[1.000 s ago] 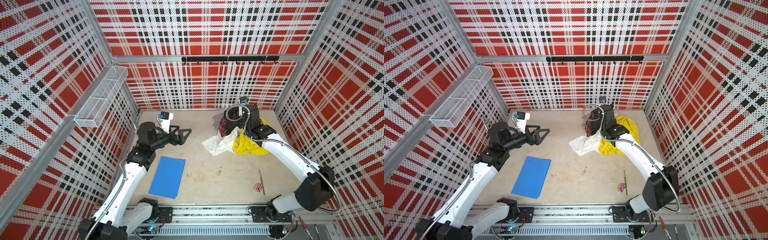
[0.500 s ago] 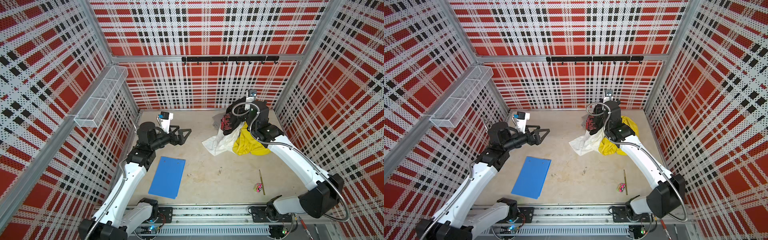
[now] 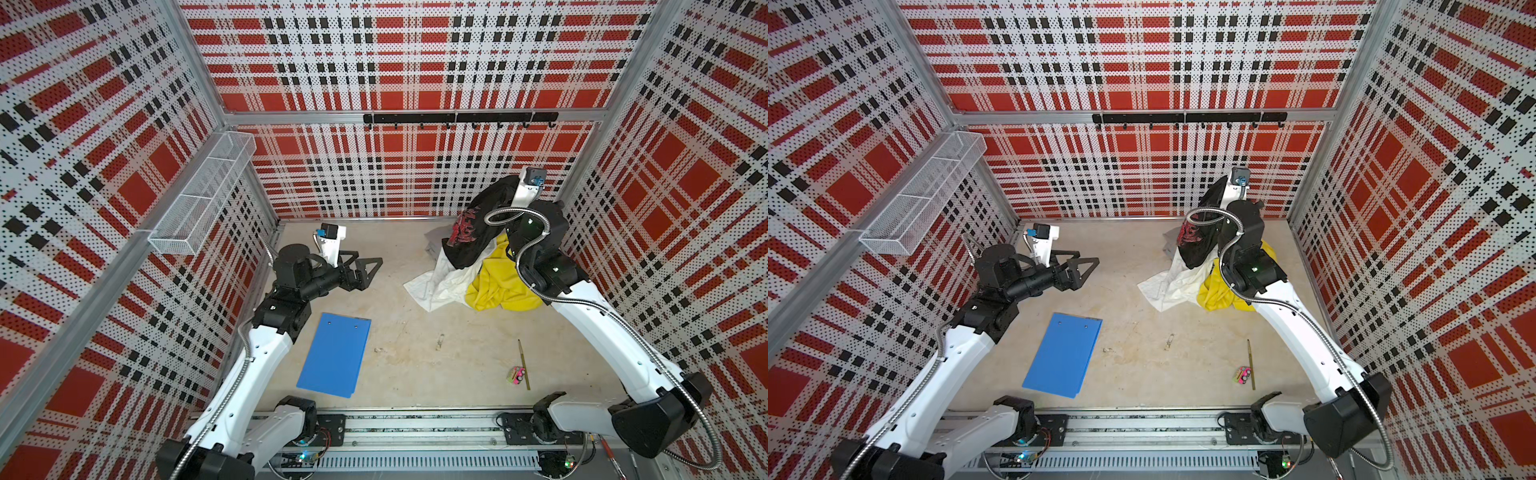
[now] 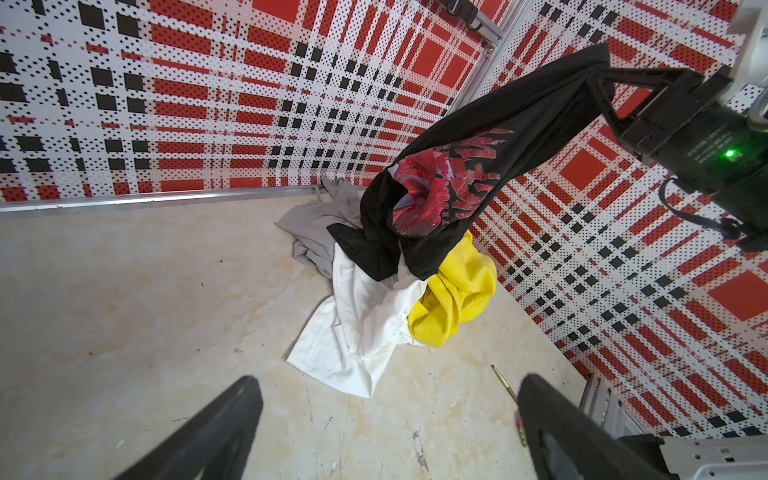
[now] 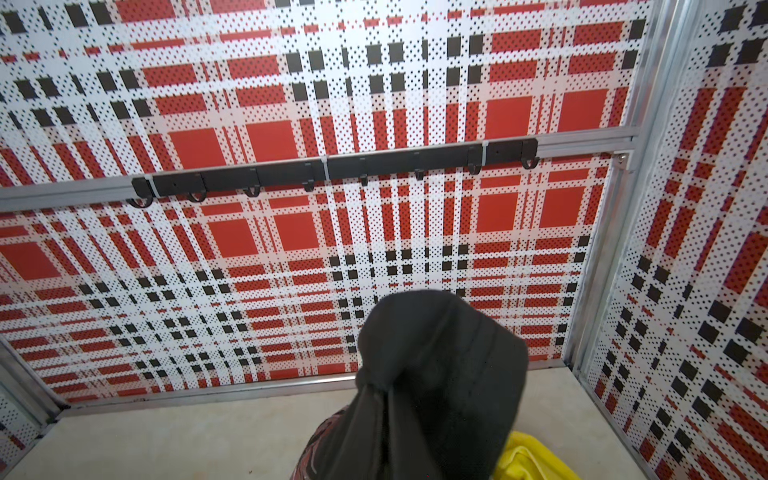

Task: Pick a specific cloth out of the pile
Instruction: 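Lift the black T-shirt high out of the pile with the right gripper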

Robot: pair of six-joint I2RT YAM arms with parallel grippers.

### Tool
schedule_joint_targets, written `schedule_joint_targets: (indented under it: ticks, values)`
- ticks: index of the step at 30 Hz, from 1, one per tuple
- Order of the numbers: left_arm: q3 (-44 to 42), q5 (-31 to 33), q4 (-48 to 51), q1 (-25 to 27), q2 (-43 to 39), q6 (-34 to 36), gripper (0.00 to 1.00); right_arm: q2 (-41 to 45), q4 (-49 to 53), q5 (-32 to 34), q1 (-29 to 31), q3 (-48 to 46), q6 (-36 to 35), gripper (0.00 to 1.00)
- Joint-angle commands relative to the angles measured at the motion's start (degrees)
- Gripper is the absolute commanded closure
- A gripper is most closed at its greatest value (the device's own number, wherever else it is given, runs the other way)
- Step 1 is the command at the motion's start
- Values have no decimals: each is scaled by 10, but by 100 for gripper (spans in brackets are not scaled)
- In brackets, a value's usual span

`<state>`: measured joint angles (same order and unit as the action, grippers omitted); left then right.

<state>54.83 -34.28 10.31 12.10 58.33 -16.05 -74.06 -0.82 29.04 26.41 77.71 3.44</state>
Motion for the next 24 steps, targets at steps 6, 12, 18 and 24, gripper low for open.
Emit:
schedule_joint_targets:
  ticks: [6,12,18,24]
  values:
    - [-7,-5,-17,2,-9,4,1,43,-136,-3,0,-23,-13,100]
    - [-8,-3,-18,5,-11,4,1,52,-181,-29,0,-8,-20,100]
    - [-8,-6,-20,6,-11,2,1,59,-265,-55,0,-1,-30,100]
    - [-8,-6,-20,5,-11,2,1,55,-354,-61,0,4,-24,100]
